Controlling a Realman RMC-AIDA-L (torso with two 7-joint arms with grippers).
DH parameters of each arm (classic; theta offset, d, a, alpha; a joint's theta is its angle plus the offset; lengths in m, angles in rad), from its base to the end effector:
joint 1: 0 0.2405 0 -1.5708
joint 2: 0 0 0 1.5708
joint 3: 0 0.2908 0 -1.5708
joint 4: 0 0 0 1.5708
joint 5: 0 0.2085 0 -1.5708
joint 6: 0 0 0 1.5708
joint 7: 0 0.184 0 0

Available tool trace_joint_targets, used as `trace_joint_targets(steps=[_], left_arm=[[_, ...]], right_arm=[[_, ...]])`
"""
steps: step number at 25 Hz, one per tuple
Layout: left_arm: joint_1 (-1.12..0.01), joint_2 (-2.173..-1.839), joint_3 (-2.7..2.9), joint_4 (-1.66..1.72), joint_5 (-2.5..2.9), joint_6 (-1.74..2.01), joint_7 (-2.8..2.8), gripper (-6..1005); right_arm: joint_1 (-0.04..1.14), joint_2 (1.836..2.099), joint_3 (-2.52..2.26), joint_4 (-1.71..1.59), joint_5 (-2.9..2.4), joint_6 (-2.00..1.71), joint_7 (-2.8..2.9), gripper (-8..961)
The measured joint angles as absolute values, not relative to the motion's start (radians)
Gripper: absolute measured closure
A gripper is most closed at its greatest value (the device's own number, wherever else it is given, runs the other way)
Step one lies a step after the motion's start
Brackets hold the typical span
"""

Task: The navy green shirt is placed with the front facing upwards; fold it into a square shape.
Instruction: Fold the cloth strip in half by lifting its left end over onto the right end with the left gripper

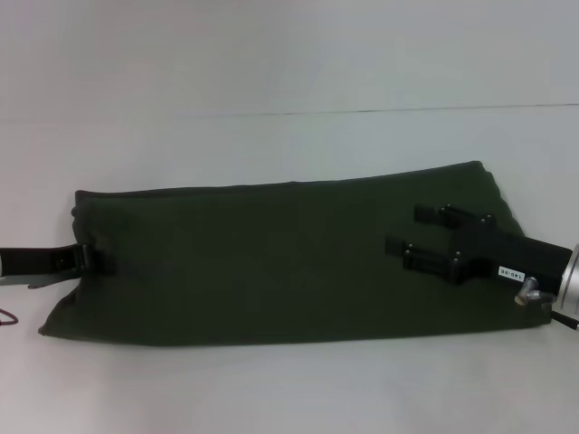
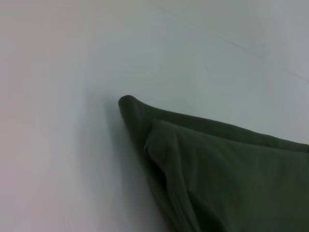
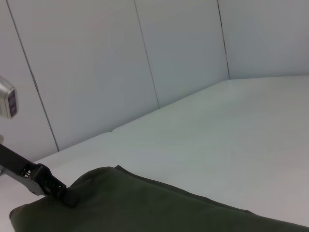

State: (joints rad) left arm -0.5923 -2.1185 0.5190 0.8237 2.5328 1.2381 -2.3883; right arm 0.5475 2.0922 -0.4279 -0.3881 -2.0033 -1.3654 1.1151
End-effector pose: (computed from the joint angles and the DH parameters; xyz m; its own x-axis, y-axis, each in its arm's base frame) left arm -0.3497 0.3992 -0.0284 0.1812 0.8635 0.4707 0.9713 -0.0822 -0.2232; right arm 0.3027 0.3701 -0.0725 0.7156 -0.3222 -0.6197 -0.5894 -0.7547 -0.2882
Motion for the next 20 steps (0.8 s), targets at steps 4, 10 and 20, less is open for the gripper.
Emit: trace_joint_targets(steps=[4,10,20], left_arm=[[-0.592,-2.119,0.526,0.824,2.531,1.235,-2.386,909],[-0.587,-2.121,0.527,0.845,2.532,1.235,-2.382,916],[-0.554,-2.113,0.524,0.925,2.537,1.259,-2.380,914]], right_arm=[[0.548,2.092,-0.428,-0.388,-2.003,-1.365,1.115,127],[0.554,2.093,-0.428,-0.388,-2.005,-1.365,1.115,128],[0.570,2.096,-0.428,-0.370,-2.004,-1.365,1.115,127]])
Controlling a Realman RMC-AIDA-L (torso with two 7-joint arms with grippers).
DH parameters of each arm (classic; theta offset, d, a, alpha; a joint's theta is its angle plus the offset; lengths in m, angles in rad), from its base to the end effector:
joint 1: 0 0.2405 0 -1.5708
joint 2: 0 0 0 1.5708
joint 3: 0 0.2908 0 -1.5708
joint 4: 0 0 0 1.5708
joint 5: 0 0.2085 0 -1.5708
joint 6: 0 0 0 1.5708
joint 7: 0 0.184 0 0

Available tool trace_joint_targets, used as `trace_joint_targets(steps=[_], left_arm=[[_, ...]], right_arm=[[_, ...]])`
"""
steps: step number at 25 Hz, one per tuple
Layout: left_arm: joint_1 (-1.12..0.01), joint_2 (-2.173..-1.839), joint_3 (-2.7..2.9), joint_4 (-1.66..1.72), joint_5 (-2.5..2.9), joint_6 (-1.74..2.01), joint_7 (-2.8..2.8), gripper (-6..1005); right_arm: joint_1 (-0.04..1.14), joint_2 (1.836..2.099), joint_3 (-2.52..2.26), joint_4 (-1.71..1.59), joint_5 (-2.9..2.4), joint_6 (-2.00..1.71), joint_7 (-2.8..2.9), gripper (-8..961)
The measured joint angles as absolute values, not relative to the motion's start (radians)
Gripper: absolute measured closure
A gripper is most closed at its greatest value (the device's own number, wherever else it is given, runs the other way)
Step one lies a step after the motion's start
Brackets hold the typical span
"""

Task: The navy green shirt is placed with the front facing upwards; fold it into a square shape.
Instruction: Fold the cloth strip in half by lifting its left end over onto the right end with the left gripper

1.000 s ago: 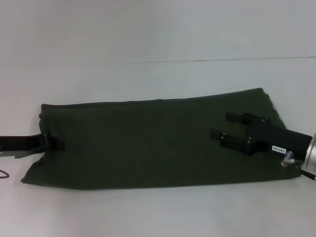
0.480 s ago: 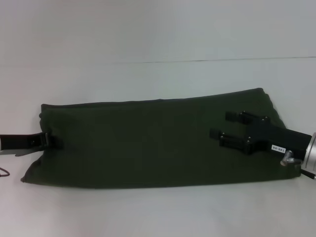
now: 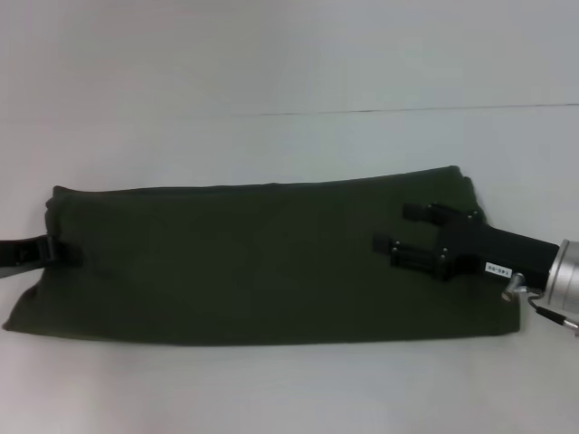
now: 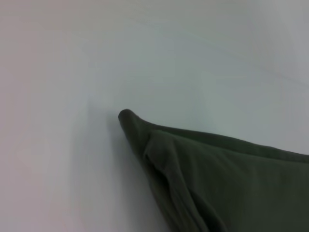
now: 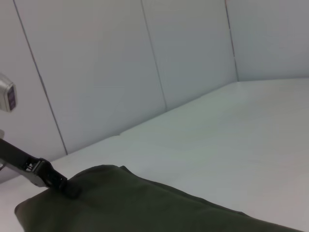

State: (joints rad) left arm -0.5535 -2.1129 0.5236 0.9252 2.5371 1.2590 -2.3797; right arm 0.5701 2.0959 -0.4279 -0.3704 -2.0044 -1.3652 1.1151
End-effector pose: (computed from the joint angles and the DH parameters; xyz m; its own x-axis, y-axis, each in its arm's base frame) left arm -0.3594 0.3969 -0.0011 0.2257 0.8369 0.4986 0.9537 -0.0854 -0.2884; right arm 0.2929 0.3736 -0.0781 0.7121 -0.3195 -0.6251 -0.5809 -0.7682 -0.2691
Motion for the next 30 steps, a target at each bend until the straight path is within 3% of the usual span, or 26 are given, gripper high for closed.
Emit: trace_joint_targets(steps=[9,18,30], left_arm=[[-0.548,-2.102,0.522,0.970,2.534,1.302,-2.367,912],[-0.570,-2.137,0.536,1.030,2.453,1.385,-2.358,910],[-0.565,-2.123,0.536,1.027,2.172,1.505,-2.321,908]], right_arm=[[0.623,2.097,-0.435,-0.302,-2.008,-1.342,1.083,128],[0.671,2.100,-0.490,-0.230,-2.003,-1.270,1.033,127],[0.745,2.106,-0.495,-0.091,-2.005,-1.142,0.921,128]])
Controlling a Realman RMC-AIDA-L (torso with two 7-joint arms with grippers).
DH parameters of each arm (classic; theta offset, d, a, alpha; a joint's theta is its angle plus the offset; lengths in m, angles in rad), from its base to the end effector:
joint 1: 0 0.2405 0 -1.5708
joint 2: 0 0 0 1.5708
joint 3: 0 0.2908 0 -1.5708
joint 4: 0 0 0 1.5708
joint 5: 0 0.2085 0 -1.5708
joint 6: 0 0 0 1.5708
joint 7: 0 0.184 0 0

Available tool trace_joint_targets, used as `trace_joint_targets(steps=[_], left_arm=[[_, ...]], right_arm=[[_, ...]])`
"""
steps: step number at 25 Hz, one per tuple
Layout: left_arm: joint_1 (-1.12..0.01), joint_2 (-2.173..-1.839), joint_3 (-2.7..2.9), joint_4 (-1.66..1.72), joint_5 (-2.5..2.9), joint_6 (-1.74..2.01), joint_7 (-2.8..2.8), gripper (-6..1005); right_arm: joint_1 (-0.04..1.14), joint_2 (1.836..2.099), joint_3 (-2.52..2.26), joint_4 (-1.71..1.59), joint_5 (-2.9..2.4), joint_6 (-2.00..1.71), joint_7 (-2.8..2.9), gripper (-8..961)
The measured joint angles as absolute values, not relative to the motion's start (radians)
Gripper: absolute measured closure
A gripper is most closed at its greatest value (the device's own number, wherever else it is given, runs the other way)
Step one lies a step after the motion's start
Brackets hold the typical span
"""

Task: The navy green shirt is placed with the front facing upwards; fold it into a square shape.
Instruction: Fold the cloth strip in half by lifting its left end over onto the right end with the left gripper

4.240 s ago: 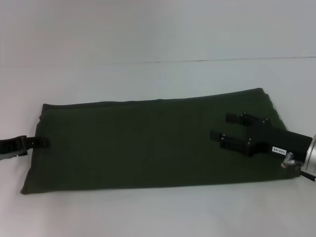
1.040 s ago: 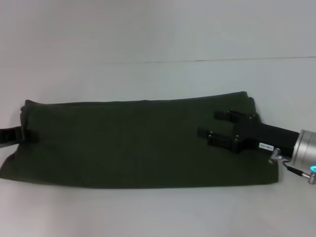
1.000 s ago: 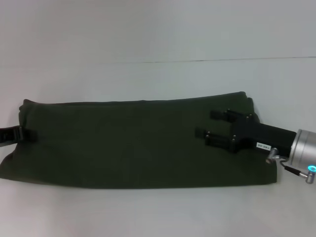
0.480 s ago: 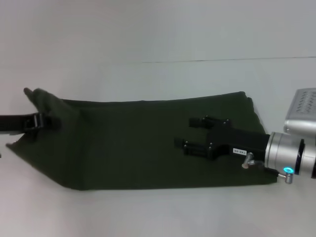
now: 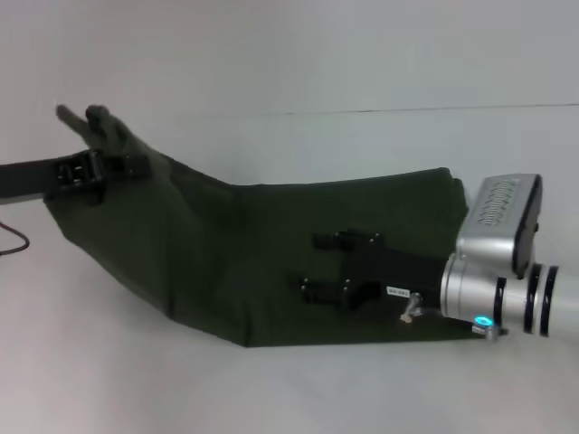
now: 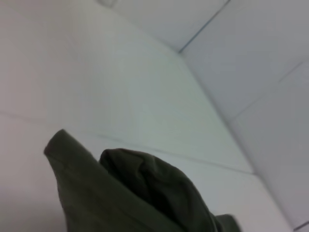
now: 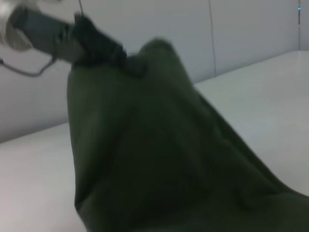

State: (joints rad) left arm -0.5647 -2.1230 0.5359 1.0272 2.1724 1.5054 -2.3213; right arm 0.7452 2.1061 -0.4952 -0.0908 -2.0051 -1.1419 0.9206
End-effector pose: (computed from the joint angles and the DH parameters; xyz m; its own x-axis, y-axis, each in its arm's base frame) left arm -0.2658 0.4040 0.0145 0.2946 0.7457 0.5976 0.9304 -0.3666 -0.0012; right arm 0.2493 0.3832 -0.1514 0.8140 -0.2878 -0.5045 -0.4573 -0.8531 -0.2513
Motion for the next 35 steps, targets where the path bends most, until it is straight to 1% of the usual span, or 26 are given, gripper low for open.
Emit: trace_joint_targets(steps=[13,20,26,31,35], left_arm=[[-0.572,-2.134,0.539,1.013,2.065,1.562,-2.316,905],[-0.569,-2.138,0.543,1.008,2.040,1.577,-2.316,904],[-0.572,-2.147,0.553,1.008,2.038,1.579,-2.308,903],[-0.575,-2.149,0.567,1.008,2.038,1.583,-2.305,902],[-0.576,-2.151,0.568,1.008,2.029,1.583,-2.305,901]], right_arm=[[0.784,2.110,-0.465,0.002,-2.001,-1.044,0.827,127],[0.820,2.112,-0.454,0.066,-2.002,-0.966,0.788,127],[0.861,2.119,-0.446,0.129,-2.002,-0.899,0.742,127],[0.872,2.119,-0.413,0.166,-2.008,-0.884,0.702,128],[0.866,2.114,-0.397,0.167,-2.008,-0.876,0.702,127]])
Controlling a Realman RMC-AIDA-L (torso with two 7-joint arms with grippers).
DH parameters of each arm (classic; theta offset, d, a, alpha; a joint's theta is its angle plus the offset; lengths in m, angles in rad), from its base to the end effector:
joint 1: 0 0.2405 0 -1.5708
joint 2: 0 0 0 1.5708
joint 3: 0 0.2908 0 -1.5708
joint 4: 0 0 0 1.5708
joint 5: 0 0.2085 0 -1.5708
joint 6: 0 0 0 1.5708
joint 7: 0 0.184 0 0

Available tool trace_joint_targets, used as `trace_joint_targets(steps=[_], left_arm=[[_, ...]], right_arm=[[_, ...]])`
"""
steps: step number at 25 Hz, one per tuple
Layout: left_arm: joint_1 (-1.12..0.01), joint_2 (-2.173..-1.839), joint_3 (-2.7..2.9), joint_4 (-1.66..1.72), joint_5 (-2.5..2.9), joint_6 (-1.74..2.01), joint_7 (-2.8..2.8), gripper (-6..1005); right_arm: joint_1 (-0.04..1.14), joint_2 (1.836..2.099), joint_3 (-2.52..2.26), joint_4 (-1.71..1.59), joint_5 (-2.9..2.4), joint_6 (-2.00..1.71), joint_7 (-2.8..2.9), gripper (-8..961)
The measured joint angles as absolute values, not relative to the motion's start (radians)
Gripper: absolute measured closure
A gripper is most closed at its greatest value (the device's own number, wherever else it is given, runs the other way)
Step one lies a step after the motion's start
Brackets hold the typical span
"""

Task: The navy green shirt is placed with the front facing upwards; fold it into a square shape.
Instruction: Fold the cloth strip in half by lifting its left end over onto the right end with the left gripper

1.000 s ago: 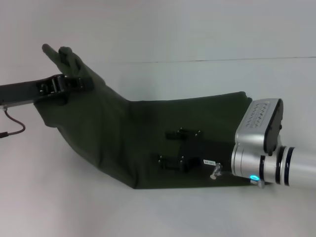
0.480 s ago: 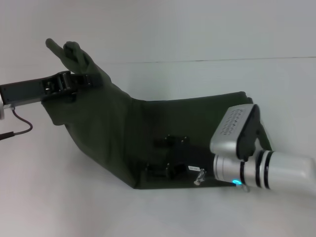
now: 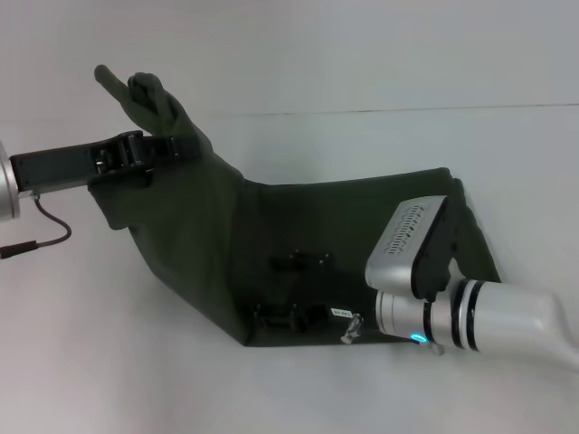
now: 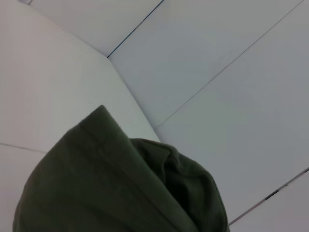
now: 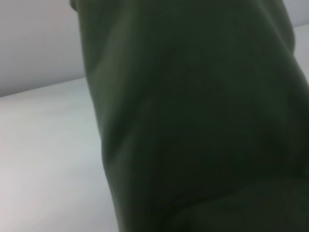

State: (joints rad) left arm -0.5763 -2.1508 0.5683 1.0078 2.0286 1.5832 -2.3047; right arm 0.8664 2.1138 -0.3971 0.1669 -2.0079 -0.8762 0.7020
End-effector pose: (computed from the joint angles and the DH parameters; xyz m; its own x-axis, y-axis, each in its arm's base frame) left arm -0.2251 0.3962 0.0012 0.2929 0.7375 0.6085 0.8687 -0.4711 0.1529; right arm 0.2260 0.3807 -0.2027 0.8753 -0.2708 -0.4007 -0.4044 -0.8641 -0.2995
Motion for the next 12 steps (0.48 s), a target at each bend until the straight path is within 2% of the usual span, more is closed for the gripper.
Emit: trace_joint_targets(steps=[12], left_arm=[[-0.620,-2.163,0.613,0.954,2.001,1.531,-2.304,899]], right_arm=[[0.726,2.097,-0.350,0.007,-2.006,-1.024,0.774,127]])
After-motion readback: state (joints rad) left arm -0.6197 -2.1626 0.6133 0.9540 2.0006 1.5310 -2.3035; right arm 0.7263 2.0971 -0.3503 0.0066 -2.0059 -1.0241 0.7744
